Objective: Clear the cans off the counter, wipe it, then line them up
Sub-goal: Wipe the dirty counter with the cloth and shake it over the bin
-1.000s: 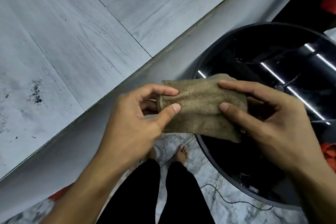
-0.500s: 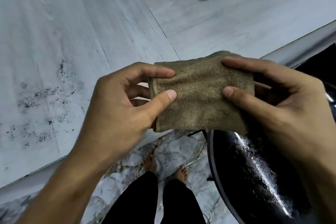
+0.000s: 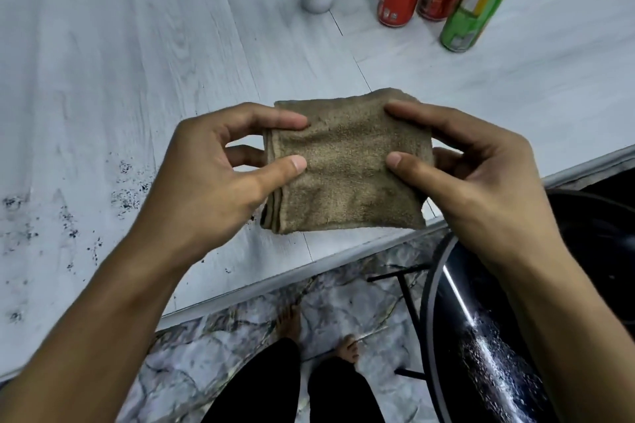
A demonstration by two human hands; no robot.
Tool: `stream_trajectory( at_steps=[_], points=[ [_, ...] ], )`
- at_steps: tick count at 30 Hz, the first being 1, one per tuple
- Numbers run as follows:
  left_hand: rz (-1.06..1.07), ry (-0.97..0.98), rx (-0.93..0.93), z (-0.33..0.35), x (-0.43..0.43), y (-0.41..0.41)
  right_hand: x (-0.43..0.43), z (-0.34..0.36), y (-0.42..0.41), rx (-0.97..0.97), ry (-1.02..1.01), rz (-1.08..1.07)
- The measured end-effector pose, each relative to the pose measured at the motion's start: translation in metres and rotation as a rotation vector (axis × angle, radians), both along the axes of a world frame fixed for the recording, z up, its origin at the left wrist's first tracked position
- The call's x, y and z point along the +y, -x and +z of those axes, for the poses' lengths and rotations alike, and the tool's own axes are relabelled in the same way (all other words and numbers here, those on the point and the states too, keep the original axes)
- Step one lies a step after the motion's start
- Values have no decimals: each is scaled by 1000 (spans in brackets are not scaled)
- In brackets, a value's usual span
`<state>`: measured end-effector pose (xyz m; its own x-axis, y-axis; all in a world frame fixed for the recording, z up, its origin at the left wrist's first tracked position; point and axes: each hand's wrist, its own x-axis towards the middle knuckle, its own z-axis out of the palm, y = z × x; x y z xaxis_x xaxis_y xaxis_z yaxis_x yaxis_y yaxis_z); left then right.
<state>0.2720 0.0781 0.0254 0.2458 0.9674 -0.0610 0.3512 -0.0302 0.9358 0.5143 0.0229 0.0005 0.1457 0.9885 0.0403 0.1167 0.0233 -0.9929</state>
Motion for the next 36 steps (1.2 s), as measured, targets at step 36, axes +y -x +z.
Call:
stream_trajectory(
  at_steps=[36],
  points=[
    [-139,18,151,-55,33,26,12,-37,35,-423,201,-40]
  ],
)
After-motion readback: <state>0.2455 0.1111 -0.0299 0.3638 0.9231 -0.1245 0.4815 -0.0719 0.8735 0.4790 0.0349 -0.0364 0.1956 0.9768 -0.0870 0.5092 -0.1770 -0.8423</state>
